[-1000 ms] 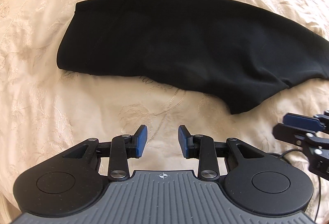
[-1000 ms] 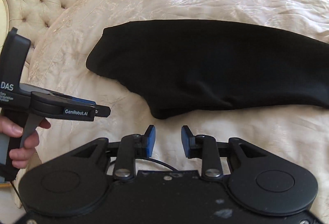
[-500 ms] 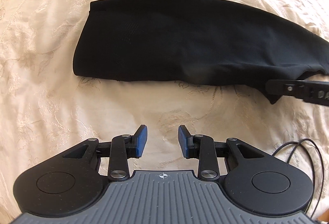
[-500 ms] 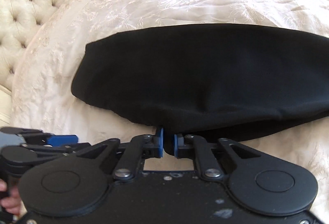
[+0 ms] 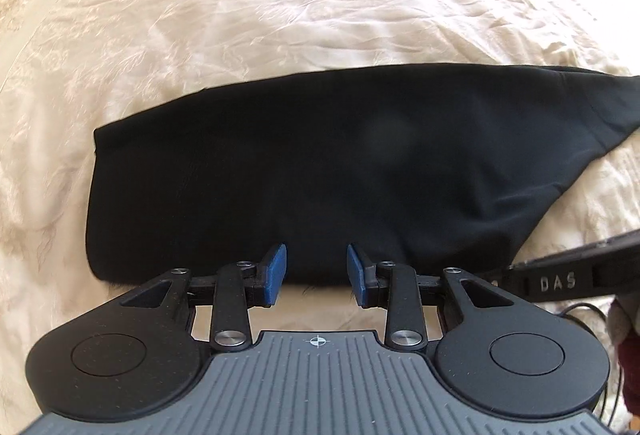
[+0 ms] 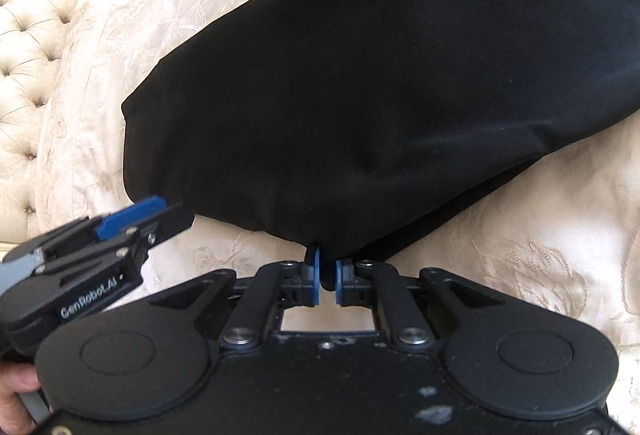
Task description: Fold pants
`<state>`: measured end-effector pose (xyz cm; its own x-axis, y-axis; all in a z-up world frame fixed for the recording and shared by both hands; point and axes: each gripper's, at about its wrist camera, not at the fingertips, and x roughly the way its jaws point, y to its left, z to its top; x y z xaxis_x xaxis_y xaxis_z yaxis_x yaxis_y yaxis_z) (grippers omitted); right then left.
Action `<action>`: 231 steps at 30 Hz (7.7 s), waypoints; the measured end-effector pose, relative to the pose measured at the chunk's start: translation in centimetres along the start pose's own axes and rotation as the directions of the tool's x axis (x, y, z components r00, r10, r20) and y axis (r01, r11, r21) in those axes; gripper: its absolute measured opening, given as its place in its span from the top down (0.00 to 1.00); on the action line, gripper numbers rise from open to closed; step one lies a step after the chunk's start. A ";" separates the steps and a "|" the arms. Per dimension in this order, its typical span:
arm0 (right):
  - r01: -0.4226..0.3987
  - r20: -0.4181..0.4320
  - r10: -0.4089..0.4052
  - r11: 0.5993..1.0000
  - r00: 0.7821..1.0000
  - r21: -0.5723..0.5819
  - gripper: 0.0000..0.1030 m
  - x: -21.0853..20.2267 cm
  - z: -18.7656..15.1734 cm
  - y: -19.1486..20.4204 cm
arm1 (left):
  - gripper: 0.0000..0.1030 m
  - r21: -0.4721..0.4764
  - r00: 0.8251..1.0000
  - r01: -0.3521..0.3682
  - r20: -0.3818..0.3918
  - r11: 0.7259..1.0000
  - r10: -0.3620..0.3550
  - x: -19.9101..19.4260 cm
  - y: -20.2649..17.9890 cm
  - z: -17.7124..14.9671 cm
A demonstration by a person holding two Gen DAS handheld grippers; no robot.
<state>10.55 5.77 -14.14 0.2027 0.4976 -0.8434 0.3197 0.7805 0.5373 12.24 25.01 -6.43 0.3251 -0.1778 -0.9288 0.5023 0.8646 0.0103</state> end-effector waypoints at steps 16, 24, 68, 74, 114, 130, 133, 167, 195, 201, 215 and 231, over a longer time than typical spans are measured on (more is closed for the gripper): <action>0.069 0.095 -0.058 0.991 0.994 -0.113 0.79 -5.8 -4.0 -0.6 | 0.60 -0.007 0.993 -0.057 -0.108 0.998 0.056 5.3 4.4 -0.9; 0.148 0.330 -0.079 0.971 0.941 -0.189 0.89 -8.9 -4.0 0.2 | 0.61 -0.003 0.994 -0.059 -0.094 0.998 0.058 4.9 4.7 -0.7; 0.251 0.421 -0.377 0.912 0.825 0.325 0.68 -26.9 -7.8 -26.4 | 0.61 -0.053 0.985 -0.072 -0.163 0.996 0.063 1.2 -19.6 0.2; 0.280 0.444 -0.414 0.899 0.795 0.336 0.67 -30.3 -4.1 -33.1 | 0.61 0.018 0.988 -0.072 -0.136 0.997 0.074 2.1 -26.3 2.7; -0.035 0.314 -0.018 0.986 0.949 0.163 0.47 -29.7 15.1 -48.9 | 0.53 0.059 0.982 -0.137 -0.120 0.989 0.144 15.3 -36.9 19.7; -0.151 0.304 0.103 0.979 0.947 0.140 0.77 -29.4 14.1 -48.7 | 0.36 0.018 0.981 -0.147 -0.127 0.989 0.148 16.3 -35.0 21.7; -0.152 0.350 0.097 0.980 0.932 0.132 0.79 -30.4 13.7 -47.0 | 0.40 0.051 0.982 -0.168 -0.078 0.984 0.172 14.4 -35.3 21.4; -0.021 0.330 0.110 0.965 0.937 -0.261 0.78 -26.2 11.0 -22.4 | 0.39 -0.222 0.980 -0.199 -0.075 0.954 0.187 5.7 -25.4 12.9; 0.044 0.320 0.076 0.935 0.944 -0.352 0.62 -18.5 8.5 -18.0 | 0.39 -0.273 0.995 -0.096 -0.010 0.957 0.097 2.8 -22.1 13.2; 0.125 0.407 -0.006 0.956 0.913 -0.265 0.60 -21.8 8.4 -21.8 | 0.39 -0.164 1.000 -0.020 -0.013 0.986 0.018 5.2 -26.5 14.4; 0.206 0.378 -0.076 0.926 0.923 -0.315 0.92 -18.8 13.5 -22.8 | 0.38 -0.156 0.993 -0.027 -0.114 0.987 0.009 10.0 -26.2 12.9; 0.155 0.409 -0.102 0.983 0.907 -0.097 0.88 -19.5 15.7 -28.0 | 0.38 -0.093 0.992 -0.092 -0.100 0.991 0.082 8.4 -27.1 13.4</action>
<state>12.16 -31.71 -12.78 0.5300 0.2162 -0.8200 0.2561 0.8810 0.3978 12.12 -6.24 -9.52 0.2835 -0.0580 -0.9572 0.3938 0.9171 0.0611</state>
